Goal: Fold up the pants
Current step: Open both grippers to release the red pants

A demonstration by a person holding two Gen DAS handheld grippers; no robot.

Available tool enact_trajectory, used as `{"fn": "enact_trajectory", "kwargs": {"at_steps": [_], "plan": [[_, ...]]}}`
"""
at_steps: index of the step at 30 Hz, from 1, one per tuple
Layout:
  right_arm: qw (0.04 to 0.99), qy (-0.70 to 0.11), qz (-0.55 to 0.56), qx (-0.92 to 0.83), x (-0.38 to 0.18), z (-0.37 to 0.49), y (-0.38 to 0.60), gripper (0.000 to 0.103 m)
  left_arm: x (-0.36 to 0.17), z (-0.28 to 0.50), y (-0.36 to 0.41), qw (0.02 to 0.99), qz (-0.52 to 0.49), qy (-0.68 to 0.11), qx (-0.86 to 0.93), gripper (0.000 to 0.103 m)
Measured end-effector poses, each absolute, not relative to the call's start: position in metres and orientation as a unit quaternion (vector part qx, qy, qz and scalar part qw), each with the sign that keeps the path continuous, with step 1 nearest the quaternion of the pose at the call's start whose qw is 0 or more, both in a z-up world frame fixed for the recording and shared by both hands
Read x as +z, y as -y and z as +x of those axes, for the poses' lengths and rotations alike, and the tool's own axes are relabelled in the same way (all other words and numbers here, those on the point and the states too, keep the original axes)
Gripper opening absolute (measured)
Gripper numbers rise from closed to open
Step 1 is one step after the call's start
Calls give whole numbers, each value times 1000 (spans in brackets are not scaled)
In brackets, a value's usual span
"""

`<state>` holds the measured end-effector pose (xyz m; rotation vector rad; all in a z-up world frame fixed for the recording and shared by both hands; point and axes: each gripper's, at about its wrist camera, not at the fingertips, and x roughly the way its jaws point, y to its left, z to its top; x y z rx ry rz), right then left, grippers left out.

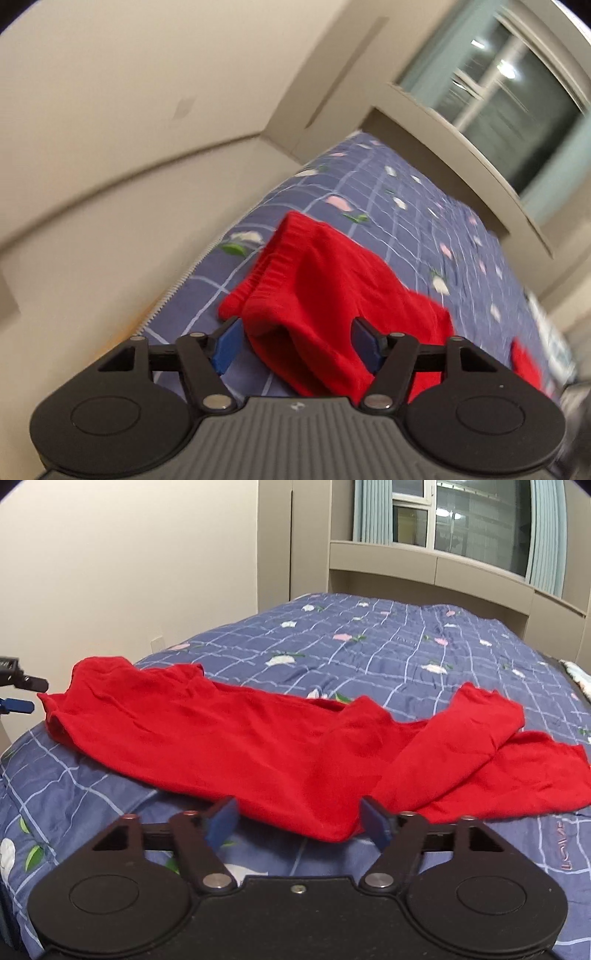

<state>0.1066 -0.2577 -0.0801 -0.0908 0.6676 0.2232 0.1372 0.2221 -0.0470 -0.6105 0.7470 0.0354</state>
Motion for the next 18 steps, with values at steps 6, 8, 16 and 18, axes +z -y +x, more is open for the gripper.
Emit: {"fn": "enact_trajectory", "kwargs": {"at_steps": [6, 8, 16, 18], "plan": [[942, -317, -38, 102, -74, 102, 262, 98, -70, 152, -243, 827, -391, -399, 58, 20], [942, -318, -37, 98, -74, 101, 265, 99, -70, 149, -242, 832, -387, -393, 60, 12], [939, -330, -28, 88, -83, 99, 267, 100, -49, 140, -215, 895, -242, -362, 94, 10], [939, -332, -26, 89, -85, 98, 267, 100, -58, 147, -211, 886, -230, -389, 99, 11]]}}
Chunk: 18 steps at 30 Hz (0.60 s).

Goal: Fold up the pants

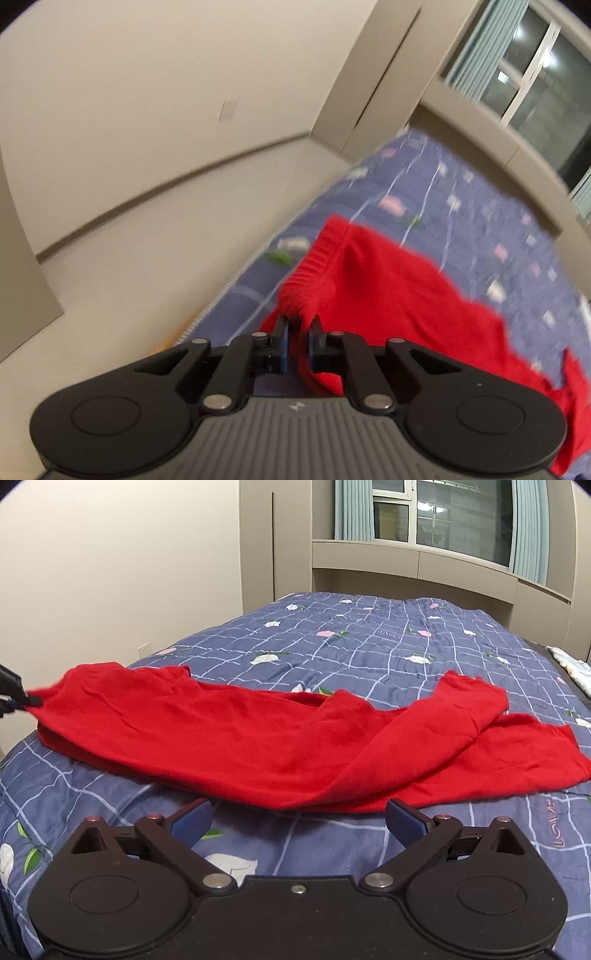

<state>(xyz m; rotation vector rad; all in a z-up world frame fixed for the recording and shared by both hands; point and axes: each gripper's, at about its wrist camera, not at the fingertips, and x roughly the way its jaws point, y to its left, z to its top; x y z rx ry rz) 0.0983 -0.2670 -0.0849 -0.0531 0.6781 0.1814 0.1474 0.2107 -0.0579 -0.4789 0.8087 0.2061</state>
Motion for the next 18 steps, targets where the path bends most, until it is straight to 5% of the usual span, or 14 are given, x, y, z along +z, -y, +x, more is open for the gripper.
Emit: {"fn": "enact_trajectory", "kwargs": {"at_steps": [3, 5, 7, 10, 18], "plan": [[939, -333, -26, 86, -86, 96, 269, 102, -57, 147, -204, 886, -222, -392, 107, 23], [940, -331, -23, 80, -86, 95, 274, 102, -52, 144, -200, 888, -211, -393, 110, 45], [940, -332, -20, 76, -86, 96, 279, 102, -46, 139, -194, 893, -196, -387, 121, 78], [941, -331, -19, 66, -86, 101, 291, 102, -36, 130, -177, 906, -159, -372, 128, 96], [941, -337, -8, 43, -70, 142, 344, 102, -23, 126, -104, 915, -107, -387, 30, 103]]}}
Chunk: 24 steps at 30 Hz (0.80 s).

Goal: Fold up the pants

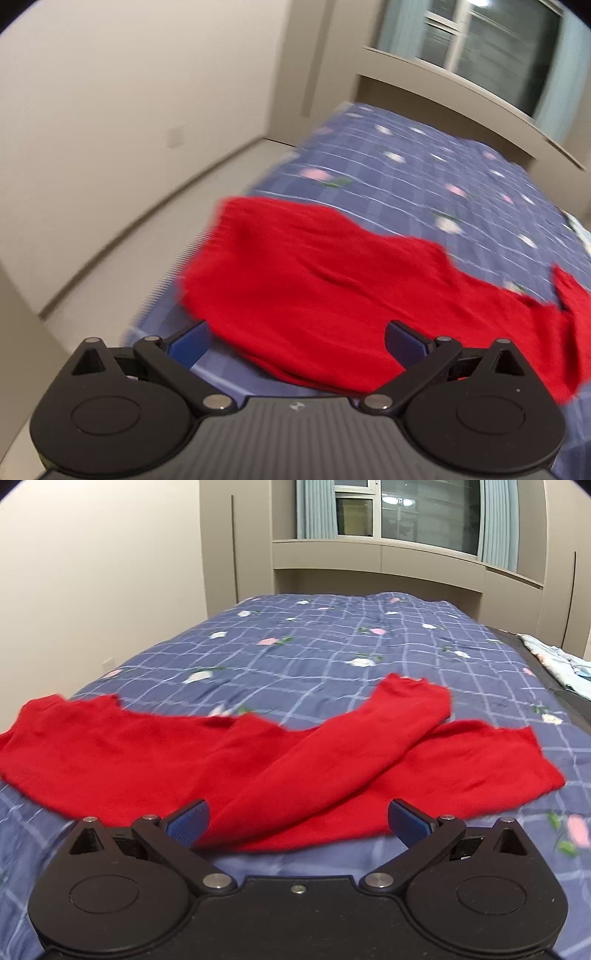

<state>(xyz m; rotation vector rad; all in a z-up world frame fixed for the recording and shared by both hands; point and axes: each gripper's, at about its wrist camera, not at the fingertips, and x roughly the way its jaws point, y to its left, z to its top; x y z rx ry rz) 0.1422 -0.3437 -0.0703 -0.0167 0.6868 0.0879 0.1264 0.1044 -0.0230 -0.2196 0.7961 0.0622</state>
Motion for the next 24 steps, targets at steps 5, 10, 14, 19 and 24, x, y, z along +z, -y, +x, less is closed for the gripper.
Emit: {"fn": "enact_trajectory", "kwargs": {"at_steps": [5, 10, 14, 19, 24], "plan": [[936, -349, -31, 42, -53, 192, 370, 102, -19, 133, -40, 916, -78, -388, -72, 103], [919, -388, -45, 44, -46, 261, 382, 102, -22, 146, 38, 904, -47, -385, -178, 103], [901, -428, -63, 37, -53, 319, 383, 102, -24, 155, 90, 893, -36, -377, -244, 103], [881, -462, -93, 25, -70, 370, 379, 102, -32, 171, 131, 873, -34, -389, -293, 102], [866, -482, -133, -6, -91, 402, 376, 87, -40, 189, 153, 844, -64, -421, -325, 85]]}}
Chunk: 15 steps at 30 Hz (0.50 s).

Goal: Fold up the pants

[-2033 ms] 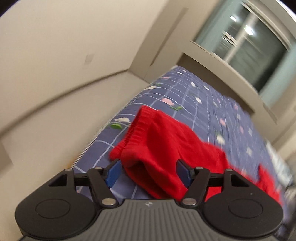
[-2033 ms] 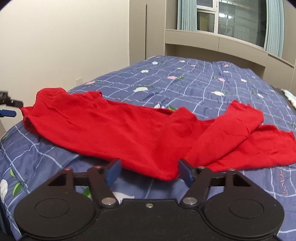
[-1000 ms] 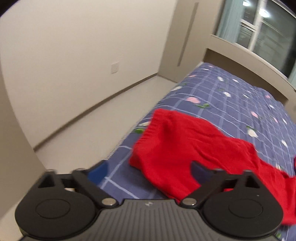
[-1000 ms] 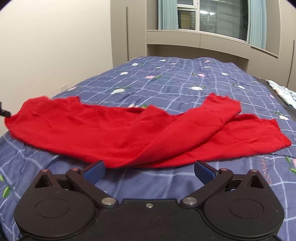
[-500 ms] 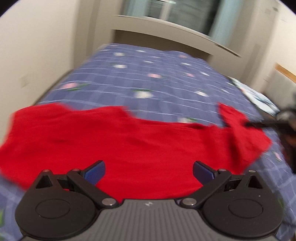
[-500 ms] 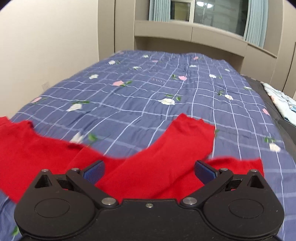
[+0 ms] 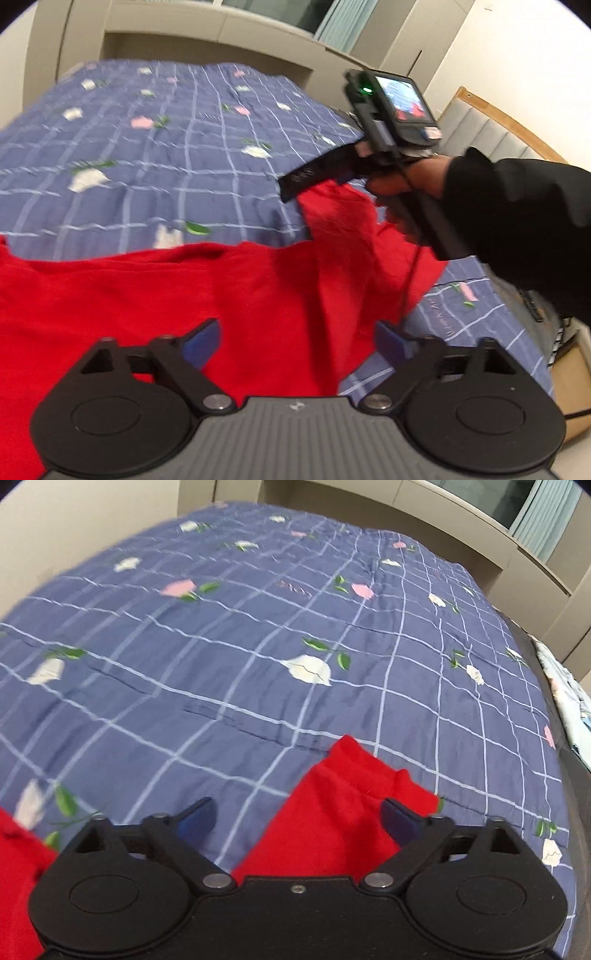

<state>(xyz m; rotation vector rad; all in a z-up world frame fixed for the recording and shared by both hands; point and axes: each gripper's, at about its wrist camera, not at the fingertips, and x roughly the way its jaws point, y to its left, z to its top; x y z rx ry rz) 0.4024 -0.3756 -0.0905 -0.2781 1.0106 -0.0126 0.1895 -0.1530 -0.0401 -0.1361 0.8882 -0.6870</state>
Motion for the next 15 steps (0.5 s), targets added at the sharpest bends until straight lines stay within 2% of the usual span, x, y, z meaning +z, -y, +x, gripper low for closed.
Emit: {"fn": "enact_trajectory", "kwargs": {"at_steps": [2, 4, 5, 6, 7, 9, 10, 15], "plan": [[863, -488, -128, -13, -97, 409, 379, 78, -45, 198, 162, 834, -66, -434, -336, 74], [862, -490, -128, -21, -101, 414, 382, 69, -51, 203, 168, 821, -64, -448, -349, 51], [862, -489, -129, -24, -102, 415, 383, 54, -53, 204, 172, 814, -63, -454, -356, 44], [863, -488, -128, -26, -102, 415, 385, 34, -56, 206, 176, 808, -62, -462, -361, 23], [864, -487, -126, -28, -102, 415, 387, 27, -58, 205, 180, 803, -57, -468, -364, 6], [870, -480, -110, -23, -97, 413, 394, 12, -57, 204, 184, 807, -50, -465, -360, 1], [873, -476, -105, -20, -94, 411, 397, 8, -55, 203, 185, 810, -46, -462, -357, 0], [905, -419, -70, -6, -52, 391, 418, 6, -35, 199, 184, 848, -16, -425, -318, 0]]}}
